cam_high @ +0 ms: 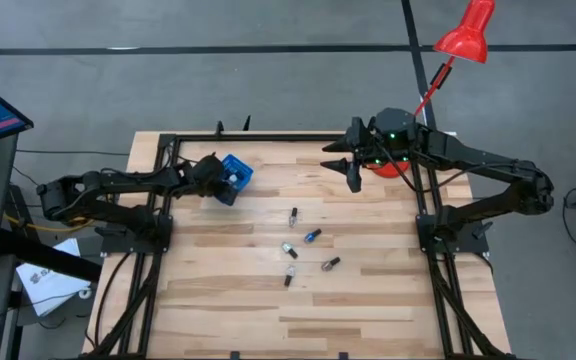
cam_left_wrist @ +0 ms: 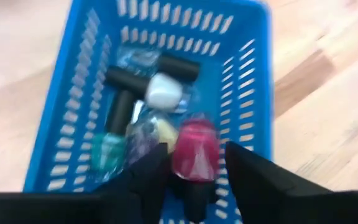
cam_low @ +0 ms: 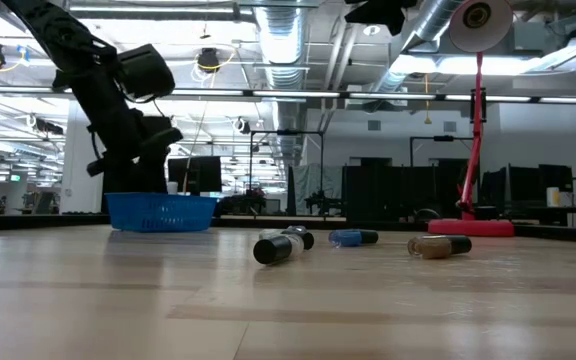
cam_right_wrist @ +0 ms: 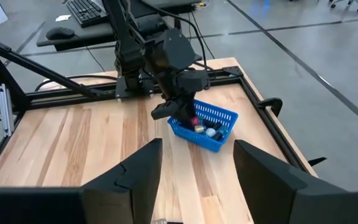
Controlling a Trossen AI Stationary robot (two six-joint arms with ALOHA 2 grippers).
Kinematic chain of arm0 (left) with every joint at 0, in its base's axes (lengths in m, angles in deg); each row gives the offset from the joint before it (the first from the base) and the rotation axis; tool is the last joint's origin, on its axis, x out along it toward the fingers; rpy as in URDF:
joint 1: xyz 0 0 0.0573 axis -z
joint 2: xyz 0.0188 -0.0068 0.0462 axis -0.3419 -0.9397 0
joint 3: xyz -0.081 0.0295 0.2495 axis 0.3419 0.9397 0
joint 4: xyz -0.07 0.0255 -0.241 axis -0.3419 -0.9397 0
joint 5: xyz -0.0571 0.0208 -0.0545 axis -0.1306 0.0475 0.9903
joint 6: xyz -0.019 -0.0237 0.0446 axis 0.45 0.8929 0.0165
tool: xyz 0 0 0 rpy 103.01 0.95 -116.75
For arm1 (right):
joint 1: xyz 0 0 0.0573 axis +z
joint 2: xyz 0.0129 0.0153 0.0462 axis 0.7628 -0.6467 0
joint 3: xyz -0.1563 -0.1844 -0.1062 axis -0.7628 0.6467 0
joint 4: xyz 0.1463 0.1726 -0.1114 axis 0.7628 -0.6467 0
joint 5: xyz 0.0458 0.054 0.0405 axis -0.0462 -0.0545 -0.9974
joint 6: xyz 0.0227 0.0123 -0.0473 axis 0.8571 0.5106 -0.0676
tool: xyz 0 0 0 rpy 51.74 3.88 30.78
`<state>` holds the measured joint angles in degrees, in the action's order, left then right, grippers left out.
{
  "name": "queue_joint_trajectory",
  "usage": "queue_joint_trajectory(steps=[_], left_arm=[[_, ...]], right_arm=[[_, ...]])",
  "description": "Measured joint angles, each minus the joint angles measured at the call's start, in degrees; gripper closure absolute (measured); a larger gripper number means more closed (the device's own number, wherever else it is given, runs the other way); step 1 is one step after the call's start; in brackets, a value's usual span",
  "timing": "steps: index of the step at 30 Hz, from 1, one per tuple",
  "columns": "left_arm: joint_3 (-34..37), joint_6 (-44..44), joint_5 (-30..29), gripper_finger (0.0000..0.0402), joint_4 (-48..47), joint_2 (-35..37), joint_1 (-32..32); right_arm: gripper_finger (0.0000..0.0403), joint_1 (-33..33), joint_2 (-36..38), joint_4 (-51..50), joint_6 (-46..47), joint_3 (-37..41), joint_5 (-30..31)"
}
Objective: Pick & Place Nail Polish
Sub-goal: Put the red nail polish bottle into the blue bin, then put the blue nail polish bottle into the blue bin
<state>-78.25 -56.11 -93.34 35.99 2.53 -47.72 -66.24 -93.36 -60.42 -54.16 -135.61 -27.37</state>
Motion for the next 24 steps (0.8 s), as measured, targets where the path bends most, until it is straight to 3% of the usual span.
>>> queue_joint_trajectory(steps=[7,11,15,18,21,24], left_arm=[[-2.52,-3.35,6.43,0.0131,3.00,0.00,0.00],[-6.66,-3.46,8.63,0.0093,2.94,0.00,0.70],[-11.01,-4.83,8.49,0.0092,2.96,0.00,2.30],[-13.66,-3.18,8.45,0.0102,2.96,0.00,3.48],[-15.29,-1.45,8.41,0.0112,3.01,0.88,4.35],[-15.98,-1.41,8.21,0.0118,3.36,2.29,5.07]], right_arm=[[0.0177,-0.07,0.00,-1.96,1.33,0.00,0.00],[0.0171,-0.07,0.00,-2.22,2.22,0.00,0.00],[0.0177,-0.04,0.00,-3.72,3.28,0.00,0.34],[0.0185,-0.04,-0.68,-8.29,9.15,-0.02,5.97],[0.0191,-0.04,-4.21,-13.88,14.37,0.00,8.91],[0.0192,1.70,-8.98,-18.10,12.44,0.02,8.47]])
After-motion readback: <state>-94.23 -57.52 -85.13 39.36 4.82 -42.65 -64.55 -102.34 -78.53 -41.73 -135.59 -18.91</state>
